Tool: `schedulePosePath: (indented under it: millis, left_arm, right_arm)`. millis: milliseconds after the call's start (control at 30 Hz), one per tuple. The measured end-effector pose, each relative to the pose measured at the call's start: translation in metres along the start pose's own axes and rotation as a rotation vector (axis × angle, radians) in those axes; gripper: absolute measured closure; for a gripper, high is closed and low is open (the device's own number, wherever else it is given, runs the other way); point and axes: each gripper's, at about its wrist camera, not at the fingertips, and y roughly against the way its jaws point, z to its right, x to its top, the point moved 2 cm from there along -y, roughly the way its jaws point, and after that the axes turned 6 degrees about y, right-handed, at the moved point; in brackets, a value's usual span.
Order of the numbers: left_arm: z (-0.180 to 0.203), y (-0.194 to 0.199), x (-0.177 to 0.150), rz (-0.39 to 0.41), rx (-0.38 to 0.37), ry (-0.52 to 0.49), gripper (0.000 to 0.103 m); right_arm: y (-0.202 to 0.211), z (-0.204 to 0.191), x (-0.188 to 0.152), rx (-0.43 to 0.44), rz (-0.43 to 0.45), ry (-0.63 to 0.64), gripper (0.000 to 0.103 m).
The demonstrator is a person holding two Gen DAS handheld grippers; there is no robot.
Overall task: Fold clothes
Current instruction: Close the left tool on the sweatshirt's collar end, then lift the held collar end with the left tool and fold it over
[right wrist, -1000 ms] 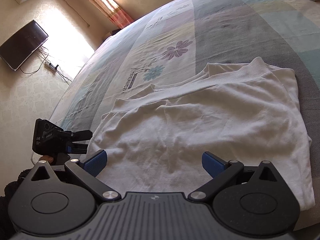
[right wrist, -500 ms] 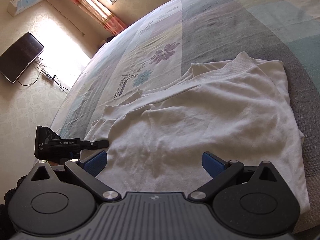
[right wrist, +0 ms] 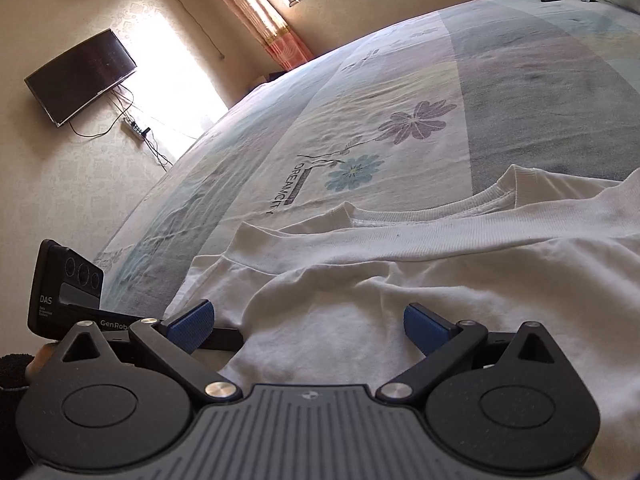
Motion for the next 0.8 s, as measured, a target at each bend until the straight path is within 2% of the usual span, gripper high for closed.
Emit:
schedulePosePath:
  millis: [100,233,367,500,633,700,800]
  left_arm:
    - [0.001,0.0,-0.001,0.003,-0.002,-0.012,0.085]
    - [0.005,0.0,-0.001,0.007,0.01,-0.049,0.085]
    - [0.005,0.0,-0.001,0.005,0.007,-0.045,0.085]
    - [0.005,0.0,-0.001,0.005,0.011,-0.051,0.085]
    - [0.007,-0.001,0.0,0.004,0.019,-0.047,0.085]
    - [0.009,-0.001,-0.001,0.008,0.034,-0.05,0.085]
    - [0.016,-0.002,-0.001,0.008,0.07,-0.07,0.085]
  right_arm:
    - [-0.021,0.007,0.005,-0.035,0.001,0.012,0.0]
    - [-0.03,0.006,0.015,-0.051,-0.005,0.026,0.0]
    - [-0.039,0.005,0.021,-0.077,-0.022,0.046,0.0]
    - [-0.027,-0.006,0.021,-0.117,-0.06,0.027,0.0]
    - [-0.002,-0.02,0.003,-0.094,-0.047,-0.022,0.0]
    - [0.001,-0.023,-0.016,-0.122,-0.104,-0.069,0.0]
    - [0.018,-0.038,-0.036,-0.156,-0.102,-0.052,0.0]
